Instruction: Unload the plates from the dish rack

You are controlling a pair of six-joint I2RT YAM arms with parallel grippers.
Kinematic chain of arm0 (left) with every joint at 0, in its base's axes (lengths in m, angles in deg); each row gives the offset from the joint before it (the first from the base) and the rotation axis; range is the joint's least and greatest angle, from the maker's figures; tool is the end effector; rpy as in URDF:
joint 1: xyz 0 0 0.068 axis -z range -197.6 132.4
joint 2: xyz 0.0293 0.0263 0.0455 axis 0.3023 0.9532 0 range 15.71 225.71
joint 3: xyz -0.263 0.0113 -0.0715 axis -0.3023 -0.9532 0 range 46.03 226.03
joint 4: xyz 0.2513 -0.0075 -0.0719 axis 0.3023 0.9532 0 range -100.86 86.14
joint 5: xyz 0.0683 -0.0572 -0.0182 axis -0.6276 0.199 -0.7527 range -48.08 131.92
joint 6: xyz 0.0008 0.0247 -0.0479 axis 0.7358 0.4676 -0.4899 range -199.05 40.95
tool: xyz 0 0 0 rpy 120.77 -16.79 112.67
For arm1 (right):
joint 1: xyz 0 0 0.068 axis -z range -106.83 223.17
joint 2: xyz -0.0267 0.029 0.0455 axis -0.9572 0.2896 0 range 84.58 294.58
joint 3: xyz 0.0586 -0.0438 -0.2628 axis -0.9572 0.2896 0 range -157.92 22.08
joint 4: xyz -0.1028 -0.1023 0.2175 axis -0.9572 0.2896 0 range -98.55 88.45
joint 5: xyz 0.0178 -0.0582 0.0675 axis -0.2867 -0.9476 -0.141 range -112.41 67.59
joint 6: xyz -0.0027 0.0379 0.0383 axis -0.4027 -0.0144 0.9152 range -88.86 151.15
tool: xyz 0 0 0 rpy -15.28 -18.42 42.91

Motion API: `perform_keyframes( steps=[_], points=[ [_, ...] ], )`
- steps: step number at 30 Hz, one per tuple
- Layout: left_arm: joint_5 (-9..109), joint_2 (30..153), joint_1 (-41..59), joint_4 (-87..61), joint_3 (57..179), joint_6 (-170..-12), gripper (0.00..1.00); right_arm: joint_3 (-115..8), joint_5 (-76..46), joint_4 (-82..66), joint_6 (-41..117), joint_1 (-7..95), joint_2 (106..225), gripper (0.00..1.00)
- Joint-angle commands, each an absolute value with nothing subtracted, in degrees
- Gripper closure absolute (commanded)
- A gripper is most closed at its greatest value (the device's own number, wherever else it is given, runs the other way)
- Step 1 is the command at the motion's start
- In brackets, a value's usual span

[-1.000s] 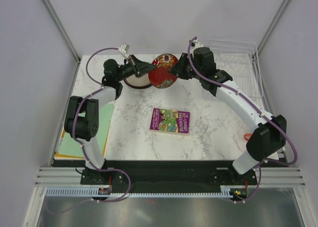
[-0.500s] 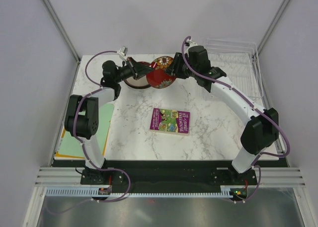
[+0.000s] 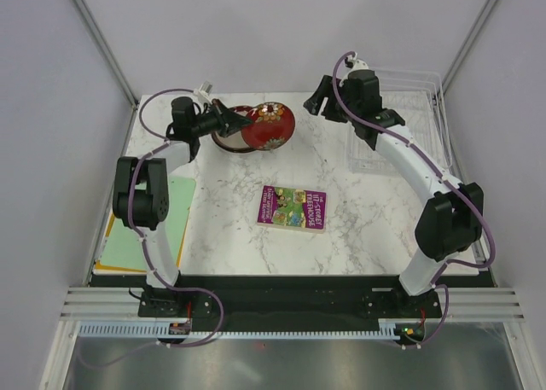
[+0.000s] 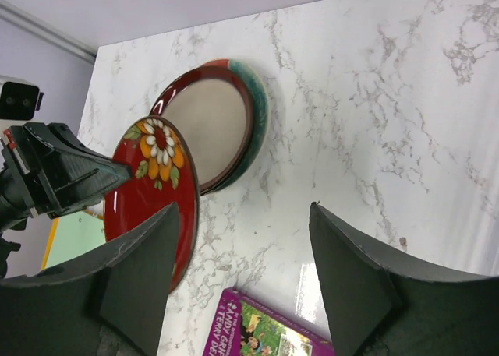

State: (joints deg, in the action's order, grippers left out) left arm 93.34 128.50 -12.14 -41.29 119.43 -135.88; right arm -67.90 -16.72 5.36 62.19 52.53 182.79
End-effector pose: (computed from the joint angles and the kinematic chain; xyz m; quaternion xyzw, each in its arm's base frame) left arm 0.4401 -0.0699 0.2329 -0.0429 0.7394 -0.5849 0.3305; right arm 0.3825 0.1479 0.3578 0.0476 0.8278 0.2800 0.4838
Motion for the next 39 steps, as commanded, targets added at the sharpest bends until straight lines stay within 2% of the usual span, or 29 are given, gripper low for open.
perform_keyframes(
  steps=[1,12,31,32,33,35,37,39],
  points=[
    [93.7,131.5,-15.7,-37.7,126.6,-132.5,0.98,-65.3,-17.1,3.1,60.7,53.9,180.8,0.26],
    [90.5,144.3,-20.8,-29.2,138.9,-127.7,0.98,-61.2,-16.7,3.1,58.5,54.9,179.1,0.26],
    [80.6,148.1,-21.5,-17.6,140.7,-117.5,0.98,-57.0,-15.3,2.3,57.9,55.6,178.4,0.25],
    [80.4,148.1,-21.5,-17.1,140.9,-117.3,0.96,-56.9,-15.3,2.2,58.0,55.7,178.3,0.25],
    [80.3,148.0,-21.5,-16.8,140.9,-116.9,0.88,-56.6,-15.2,1.9,58.2,55.7,178.2,0.25],
    [80.1,147.7,-21.5,-15.4,141.0,-116.6,0.82,-56.4,-14.9,1.7,58.4,55.7,178.0,0.25],
    [79.8,147.3,-21.6,-14.1,141.0,-115.8,0.66,-56.1,-14.7,1.7,58.7,55.6,177.7,0.25],
    [79.4,146.7,-21.5,-13.1,141.0,-115.0,0.58,-55.6,-14.6,1.6,58.7,55.7,177.4,0.25]
  ],
)
